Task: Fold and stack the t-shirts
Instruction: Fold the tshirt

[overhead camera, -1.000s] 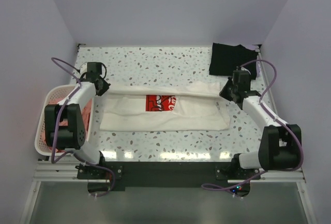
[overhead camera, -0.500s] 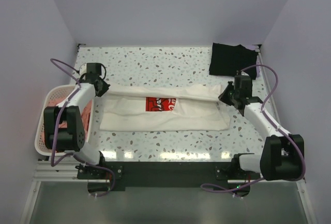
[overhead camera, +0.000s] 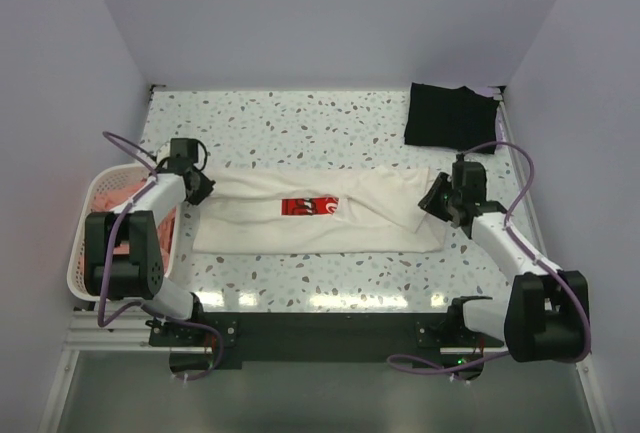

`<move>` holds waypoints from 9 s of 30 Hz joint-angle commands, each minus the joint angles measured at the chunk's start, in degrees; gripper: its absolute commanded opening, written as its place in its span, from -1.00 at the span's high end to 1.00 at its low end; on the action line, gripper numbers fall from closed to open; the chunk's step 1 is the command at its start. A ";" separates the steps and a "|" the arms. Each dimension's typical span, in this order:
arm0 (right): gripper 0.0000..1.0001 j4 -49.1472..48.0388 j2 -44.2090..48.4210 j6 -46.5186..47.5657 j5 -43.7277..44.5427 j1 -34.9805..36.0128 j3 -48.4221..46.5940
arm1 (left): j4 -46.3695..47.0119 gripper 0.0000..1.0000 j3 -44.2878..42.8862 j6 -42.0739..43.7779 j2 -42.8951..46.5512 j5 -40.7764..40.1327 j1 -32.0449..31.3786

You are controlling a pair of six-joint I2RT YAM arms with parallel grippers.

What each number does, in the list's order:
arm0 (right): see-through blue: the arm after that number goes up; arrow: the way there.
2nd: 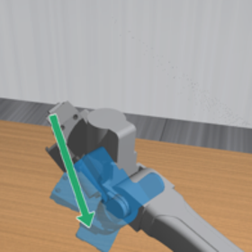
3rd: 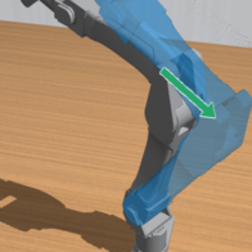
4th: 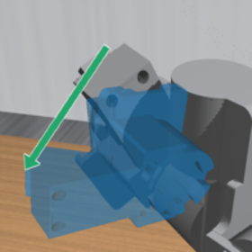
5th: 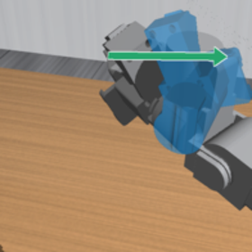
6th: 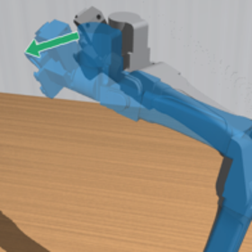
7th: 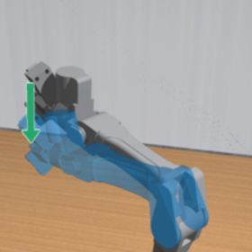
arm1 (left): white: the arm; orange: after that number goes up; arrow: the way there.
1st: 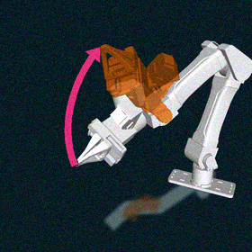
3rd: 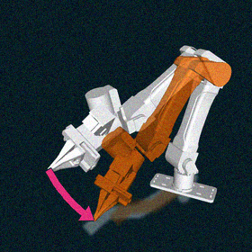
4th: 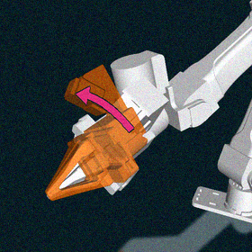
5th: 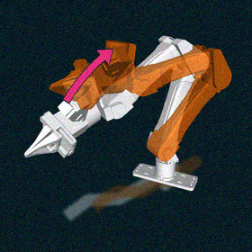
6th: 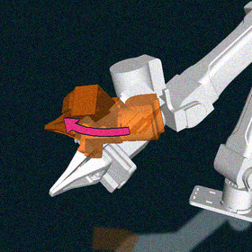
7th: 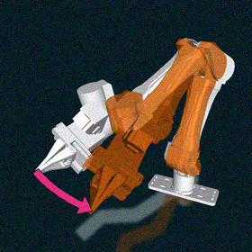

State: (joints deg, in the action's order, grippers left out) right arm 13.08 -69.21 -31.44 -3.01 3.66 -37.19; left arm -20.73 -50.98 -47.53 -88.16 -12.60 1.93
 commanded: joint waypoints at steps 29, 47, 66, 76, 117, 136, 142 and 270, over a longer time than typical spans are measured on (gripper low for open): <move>-0.08 -10.00 -32.47 10.52 6.96 13.30 -28.37 | -0.45 -0.33 -1.40 17.29 14.60 13.13 -3.16; 0.90 -8.25 -29.94 8.59 6.09 15.68 -24.86 | -0.45 -0.33 -0.79 17.29 14.68 14.62 -3.17; 0.97 -8.16 -8.68 -0.02 4.76 27.88 -6.86 | -0.01 -0.32 -0.70 17.21 13.63 16.82 -3.16; 0.96 -6.32 -2.16 -2.57 8.10 33.86 -2.28 | 0.08 -0.31 -0.61 17.29 13.19 17.61 -3.25; 0.85 -4.47 8.92 -4.68 9.86 37.65 9.24 | -5.55 -0.21 2.20 2.01 9.77 0.83 -5.01; 0.80 -4.56 10.06 -3.63 9.86 37.56 10.38 | -1.60 0.11 -1.40 -6.26 -1.66 -3.57 -5.01; 0.80 -4.38 10.41 -3.45 9.86 37.56 10.65 | -0.71 0.21 -1.32 -5.73 -0.44 -2.25 -5.01; 0.46 -17.13 -4.18 -10.31 -1.30 37.47 1.60 | -0.80 0.03 0.18 -0.55 5.37 -3.66 -4.04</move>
State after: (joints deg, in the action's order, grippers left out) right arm -0.36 -72.84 -41.28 -3.42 40.93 -30.85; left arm -23.64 -49.25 -49.89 -84.73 -17.96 -2.55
